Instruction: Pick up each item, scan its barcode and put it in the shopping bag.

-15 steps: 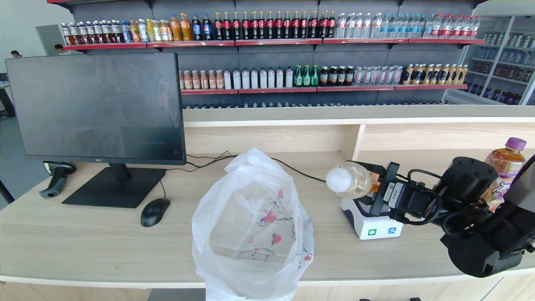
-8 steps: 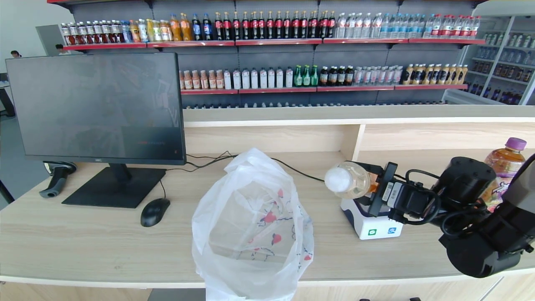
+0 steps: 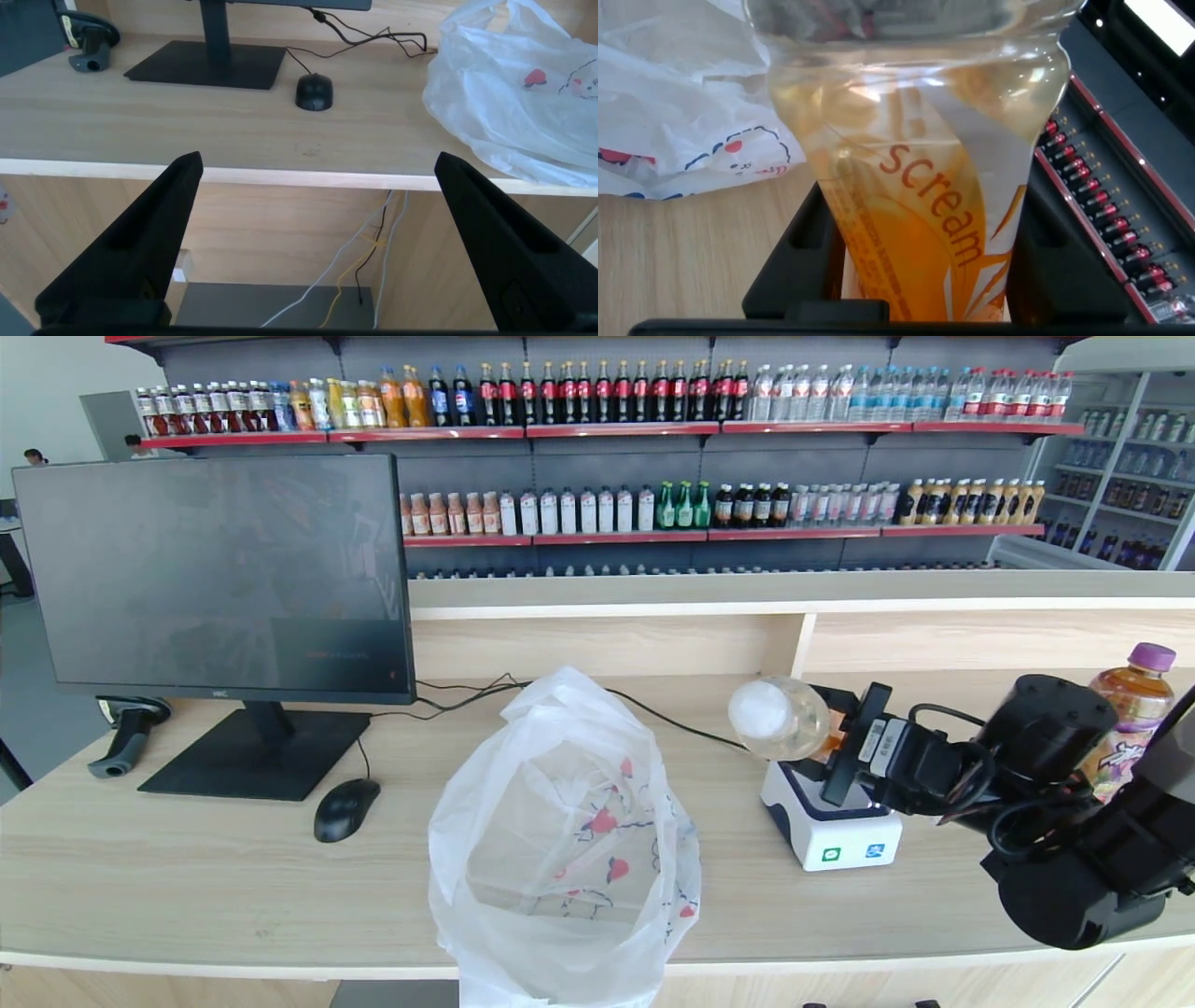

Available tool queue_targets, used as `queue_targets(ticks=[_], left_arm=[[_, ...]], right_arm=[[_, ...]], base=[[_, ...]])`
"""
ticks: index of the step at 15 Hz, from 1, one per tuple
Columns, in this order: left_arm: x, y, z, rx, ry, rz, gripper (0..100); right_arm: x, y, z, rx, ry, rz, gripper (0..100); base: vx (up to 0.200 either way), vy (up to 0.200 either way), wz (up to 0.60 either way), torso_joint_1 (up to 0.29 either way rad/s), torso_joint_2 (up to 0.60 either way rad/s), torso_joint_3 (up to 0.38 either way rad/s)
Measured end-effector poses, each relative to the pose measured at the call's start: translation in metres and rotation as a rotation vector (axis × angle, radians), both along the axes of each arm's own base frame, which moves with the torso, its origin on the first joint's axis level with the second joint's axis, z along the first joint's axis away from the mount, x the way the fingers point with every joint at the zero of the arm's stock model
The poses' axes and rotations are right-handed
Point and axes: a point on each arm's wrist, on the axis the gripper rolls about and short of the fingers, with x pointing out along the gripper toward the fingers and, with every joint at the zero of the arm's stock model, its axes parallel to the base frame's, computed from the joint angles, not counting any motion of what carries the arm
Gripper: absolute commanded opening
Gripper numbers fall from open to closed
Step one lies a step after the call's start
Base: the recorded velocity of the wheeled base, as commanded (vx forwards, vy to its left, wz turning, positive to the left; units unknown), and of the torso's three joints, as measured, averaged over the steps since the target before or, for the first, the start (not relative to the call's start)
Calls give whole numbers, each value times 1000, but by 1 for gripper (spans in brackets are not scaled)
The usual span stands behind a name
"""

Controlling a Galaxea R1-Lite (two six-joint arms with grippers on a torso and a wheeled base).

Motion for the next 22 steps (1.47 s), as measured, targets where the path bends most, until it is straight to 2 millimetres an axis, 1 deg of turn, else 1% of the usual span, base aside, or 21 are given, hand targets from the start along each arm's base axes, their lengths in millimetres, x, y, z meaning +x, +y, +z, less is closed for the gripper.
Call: queue_targets(ticks=[3,6,8,10,12,14,15,19,22], left_arm=[[0,0,0,-1,0,0,100],[0,0,0,-4,0,0,100],[0,0,0,-8,0,0,100],[0,0,0,-9,0,0,100],[0,0,0,-9,0,0,100],[0,0,0,-9,0,0,100],[0,0,0,-9,0,0,100],[0,0,0,-9,0,0,100],[0,0,0,-9,0,0,100]], right_arm=[[-4,2,14,64,11,-57,0],[-9,15,28,124,12,-65,0],[-15,30,34,179,34,-71,0],[-27,50,44,300,102,-115,0],[-39,65,50,378,150,-116,0],[-55,85,51,463,251,-70,0],[-60,89,50,486,293,-49,0],[-74,88,55,636,480,20,0],[-87,80,59,718,577,55,0]], base=[[0,0,0,0,0,0],[0,0,0,0,0,0],[0,0,0,0,0,0],[0,0,0,0,0,0],[0,0,0,0,0,0],[0,0,0,0,0,0],[0,0,0,0,0,0],[0,0,0,0,0,0],[0,0,0,0,0,0]])
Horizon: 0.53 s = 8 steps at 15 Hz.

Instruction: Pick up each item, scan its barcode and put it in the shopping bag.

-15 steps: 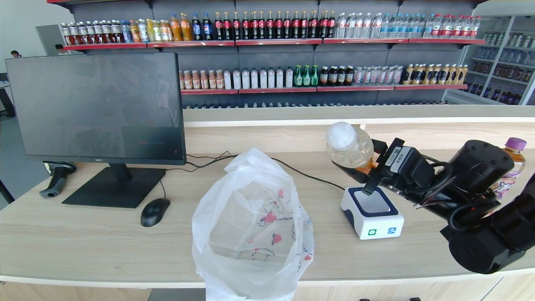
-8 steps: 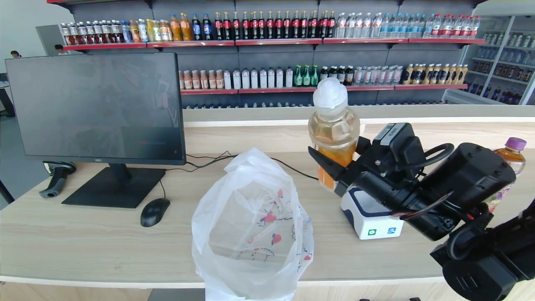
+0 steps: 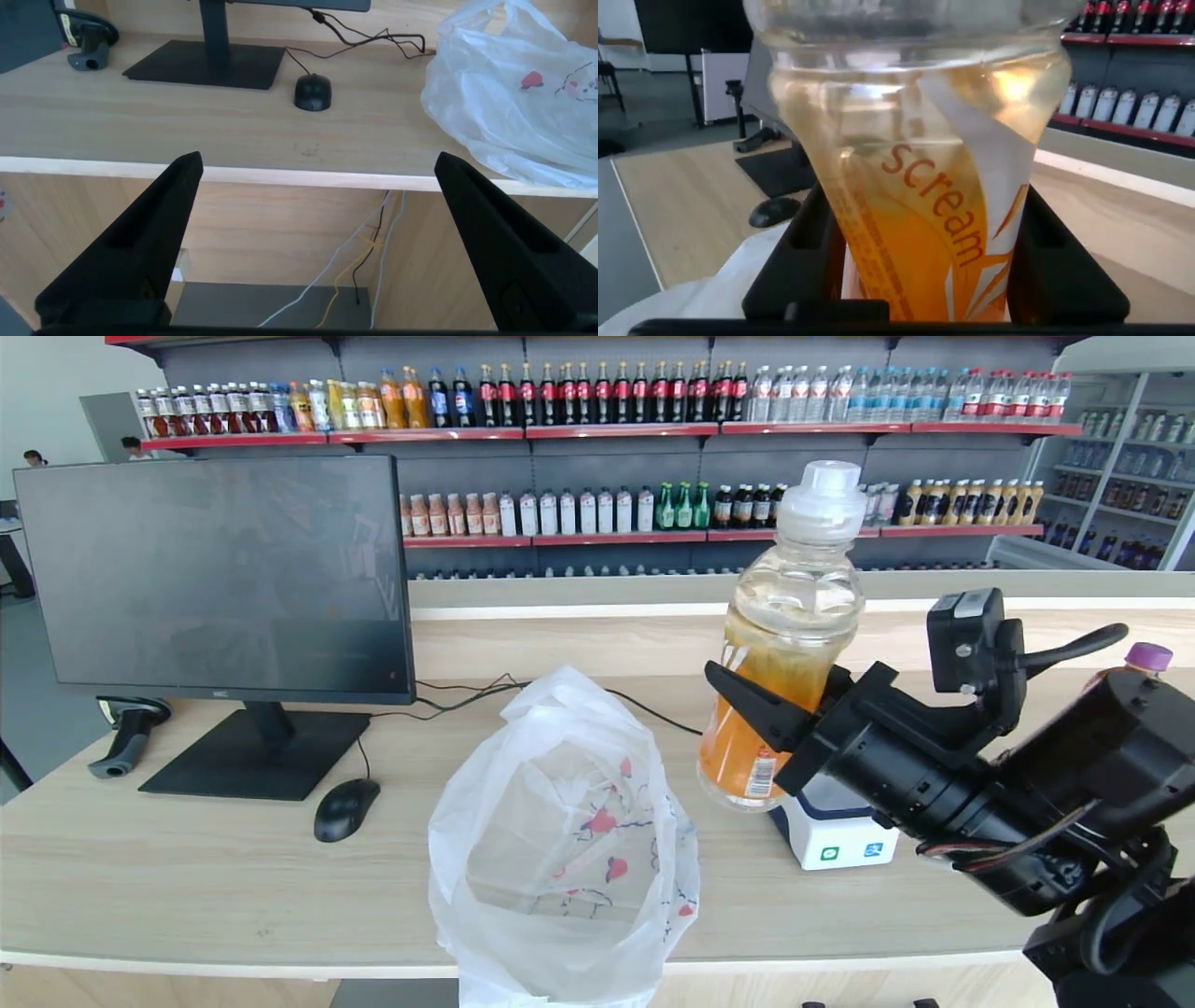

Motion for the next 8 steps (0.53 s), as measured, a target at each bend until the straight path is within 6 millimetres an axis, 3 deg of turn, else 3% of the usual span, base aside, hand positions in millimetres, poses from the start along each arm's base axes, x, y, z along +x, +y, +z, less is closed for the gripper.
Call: queue_targets(ticks=[4,8], left_arm=[[0,0,0,0,0,0,100],[0,0,0,0,0,0,100]], right_arm=[[-14,3,5,85,66,66,0],[-16,2,5,113,90,9,0]], base=[[0,0,0,0,0,0],[0,0,0,0,0,0]])
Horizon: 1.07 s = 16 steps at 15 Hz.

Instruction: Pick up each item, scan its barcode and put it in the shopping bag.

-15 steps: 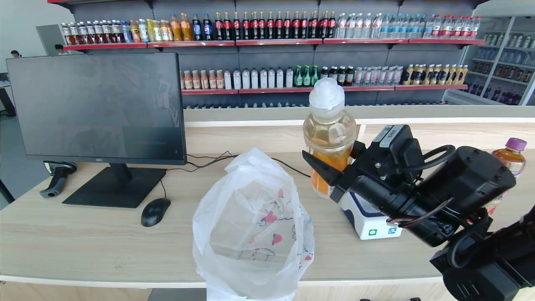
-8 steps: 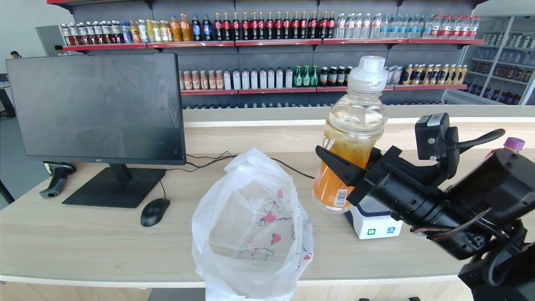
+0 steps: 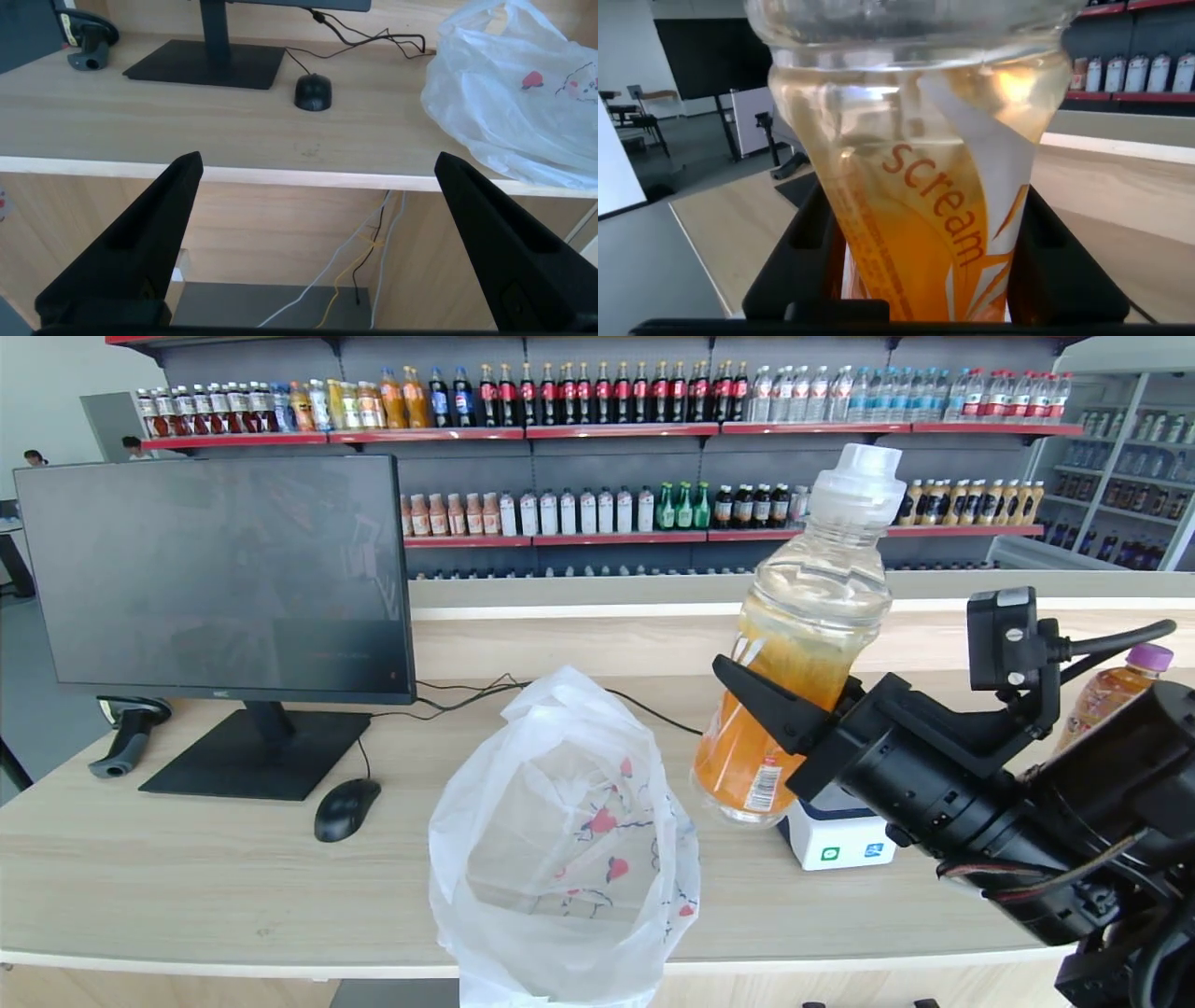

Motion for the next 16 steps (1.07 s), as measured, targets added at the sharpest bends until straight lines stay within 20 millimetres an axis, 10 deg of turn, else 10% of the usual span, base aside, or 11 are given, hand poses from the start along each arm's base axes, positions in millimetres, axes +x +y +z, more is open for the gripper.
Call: queue_targets(ticks=[16], left_arm=[[0,0,0,0,0,0,100]], right_arm=[[28,-36,-12,-69,12,-424,0]], base=[[0,0,0,0,0,0]])
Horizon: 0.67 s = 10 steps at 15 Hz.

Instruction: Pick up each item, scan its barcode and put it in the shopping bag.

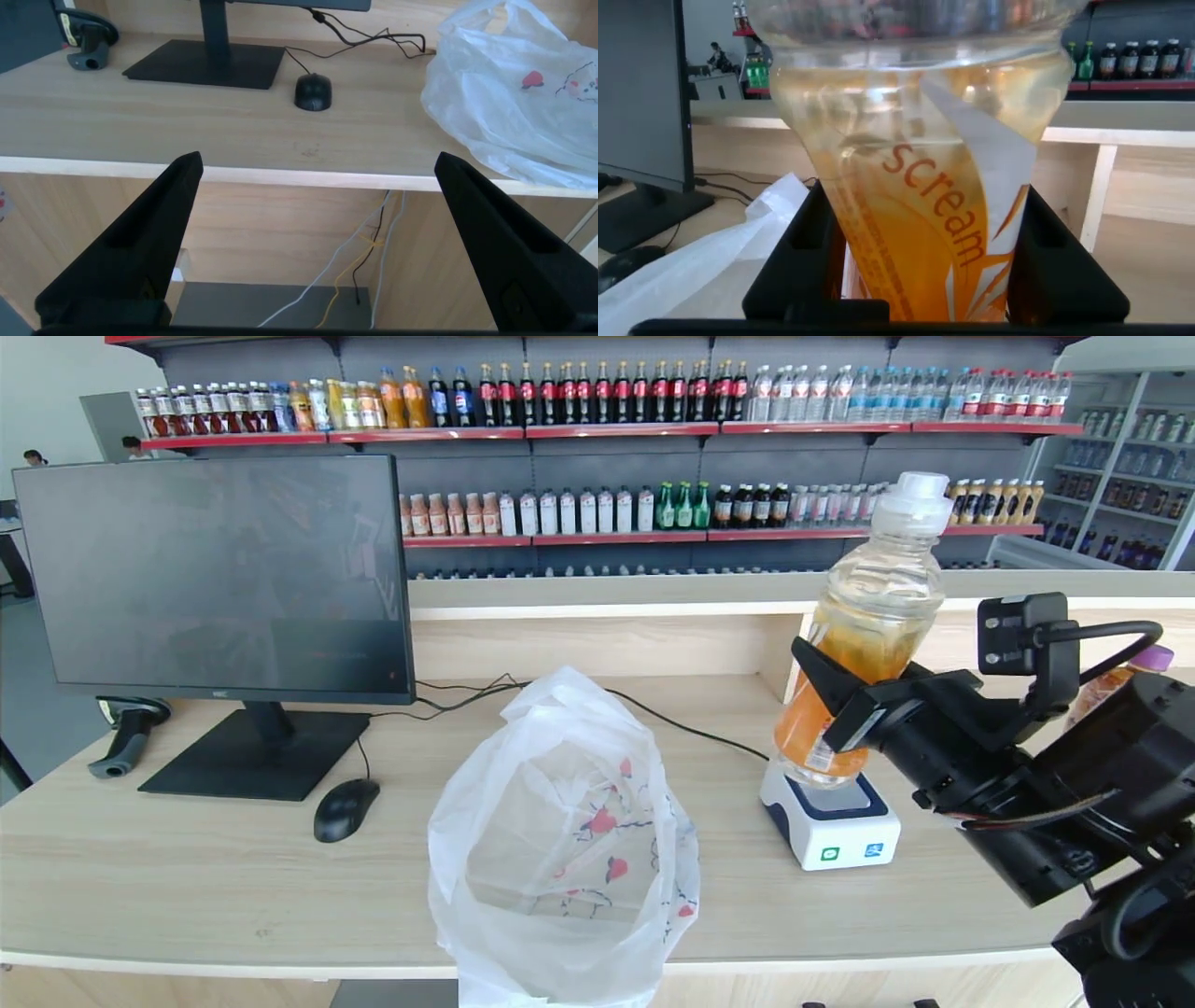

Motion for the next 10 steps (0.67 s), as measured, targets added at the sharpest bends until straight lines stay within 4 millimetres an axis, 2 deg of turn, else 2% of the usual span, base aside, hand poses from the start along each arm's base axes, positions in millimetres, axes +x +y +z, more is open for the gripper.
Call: queue_targets(ticks=[3,7,10], left_arm=[[0,0,0,6,0,0,100],[0,0,0,-1,1,-2,100],[0,0,0,-2,1,-1,100]], right_arm=[[4,4,-6,-9,15,7,0],[11,24,-19,-27,50,55,0],[10,23,-27,-43,81,54,0]], base=[[0,0,0,0,0,0],[0,0,0,0,0,0],[0,0,0,0,0,0]])
